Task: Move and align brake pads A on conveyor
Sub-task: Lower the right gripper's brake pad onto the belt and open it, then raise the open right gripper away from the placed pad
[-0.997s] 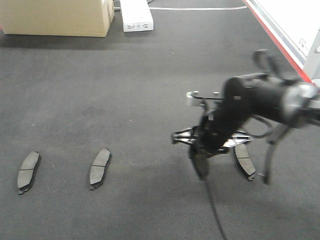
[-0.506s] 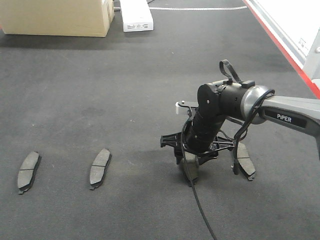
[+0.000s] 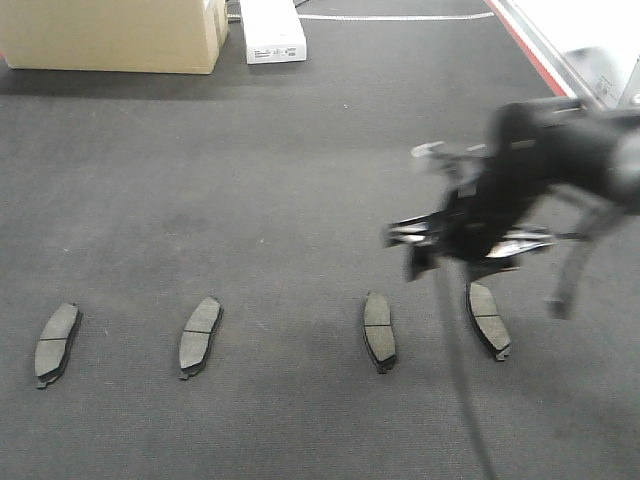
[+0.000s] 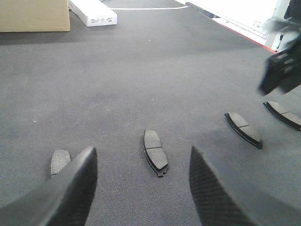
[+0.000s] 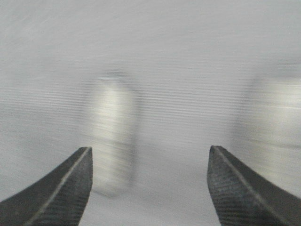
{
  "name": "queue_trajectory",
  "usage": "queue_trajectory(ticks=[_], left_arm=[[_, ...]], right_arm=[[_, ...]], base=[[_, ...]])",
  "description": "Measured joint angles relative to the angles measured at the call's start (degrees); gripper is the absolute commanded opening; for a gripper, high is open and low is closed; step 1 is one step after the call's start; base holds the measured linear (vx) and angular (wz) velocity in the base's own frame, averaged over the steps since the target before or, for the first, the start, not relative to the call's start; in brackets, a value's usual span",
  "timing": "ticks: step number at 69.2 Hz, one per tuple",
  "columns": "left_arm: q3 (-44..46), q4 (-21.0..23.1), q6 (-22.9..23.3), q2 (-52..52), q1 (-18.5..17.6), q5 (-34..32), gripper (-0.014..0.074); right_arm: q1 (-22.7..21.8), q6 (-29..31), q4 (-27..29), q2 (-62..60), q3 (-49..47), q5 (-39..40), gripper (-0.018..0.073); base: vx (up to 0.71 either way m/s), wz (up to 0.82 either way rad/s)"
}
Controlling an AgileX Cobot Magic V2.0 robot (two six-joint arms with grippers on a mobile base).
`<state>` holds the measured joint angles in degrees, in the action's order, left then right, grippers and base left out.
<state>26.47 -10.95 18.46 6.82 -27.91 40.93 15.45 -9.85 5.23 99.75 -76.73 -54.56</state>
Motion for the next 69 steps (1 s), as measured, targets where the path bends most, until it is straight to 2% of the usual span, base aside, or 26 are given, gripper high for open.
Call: queue_trajectory(ticks=[15,22,30,51,69], left_arm=[[0.00,0.00,0.00,0.00,0.00,0.00,0.0423],[0.00,0.00,0.00,0.00,0.00,0.00,0.0423],[0.00,0.00,0.00,0.00,0.00,0.00,0.0423],[0.00,-0.40,0.00,0.00,0.00,-0.03,0.0423],[0.00,-0.40,0.00,0.00,0.00,-0.03,0.0423]], right_arm=[[-7.66,6.15,-0.29,-15.48,10.65,5.00,0.0505],[-9.86,9.85,-0.47,-22.80,13.82,5.39,0.0505],[-10.21,12.62,-0.47,-30.82,17.26,6.41,0.0505],[-10.21,13.32,-0.06,-55.27,31.61,16.79,0.0505],[-10.21,16.32,0.01,-74.90,44.35,21.02,0.0505]], base=[[0.00,0.00],[0.00,0.00],[0.00,0.00],[0.00,0.00],[0.00,0.00]])
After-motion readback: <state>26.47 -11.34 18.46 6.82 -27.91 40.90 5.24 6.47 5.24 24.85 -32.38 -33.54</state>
